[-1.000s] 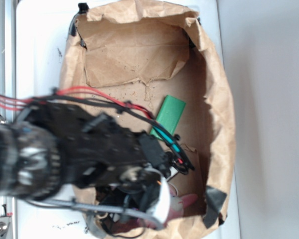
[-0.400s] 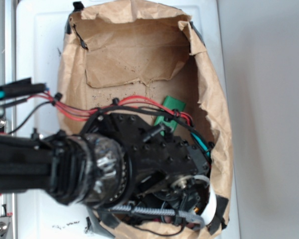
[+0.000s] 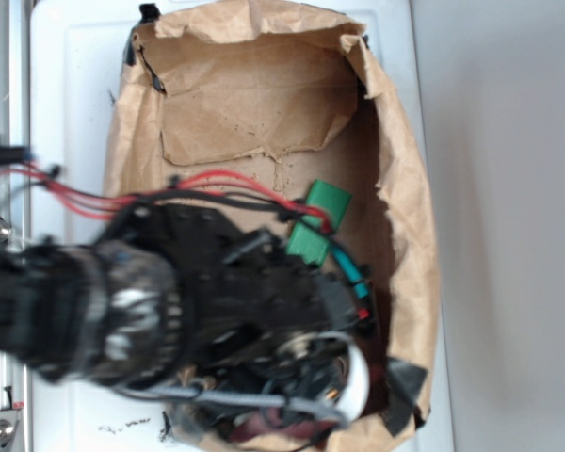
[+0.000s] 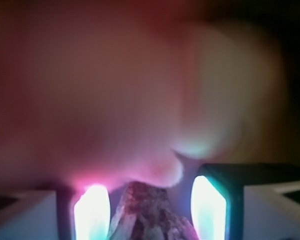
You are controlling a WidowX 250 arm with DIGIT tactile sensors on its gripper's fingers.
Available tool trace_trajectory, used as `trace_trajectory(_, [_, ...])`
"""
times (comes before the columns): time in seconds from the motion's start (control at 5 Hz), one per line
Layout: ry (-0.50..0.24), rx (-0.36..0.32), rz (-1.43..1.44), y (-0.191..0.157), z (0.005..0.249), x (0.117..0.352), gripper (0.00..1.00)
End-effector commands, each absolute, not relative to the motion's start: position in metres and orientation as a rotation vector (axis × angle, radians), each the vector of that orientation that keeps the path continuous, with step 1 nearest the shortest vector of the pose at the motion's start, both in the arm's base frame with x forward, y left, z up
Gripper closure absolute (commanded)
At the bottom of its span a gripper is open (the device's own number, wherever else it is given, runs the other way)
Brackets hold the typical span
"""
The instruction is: Grab the rock.
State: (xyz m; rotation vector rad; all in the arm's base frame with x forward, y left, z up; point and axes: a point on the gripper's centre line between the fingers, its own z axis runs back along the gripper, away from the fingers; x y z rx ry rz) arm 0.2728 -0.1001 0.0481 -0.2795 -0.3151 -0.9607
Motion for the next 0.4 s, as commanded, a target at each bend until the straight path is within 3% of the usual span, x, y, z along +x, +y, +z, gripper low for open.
trace_trajectory(0.0, [-0.380,-0.200,-0.883,-0.0776,0.0887,0.2677,1.00])
trace_trajectory(0.2, [-0.358,-0.161,-0.807,-0.0704,0.0961,0.2719,1.00])
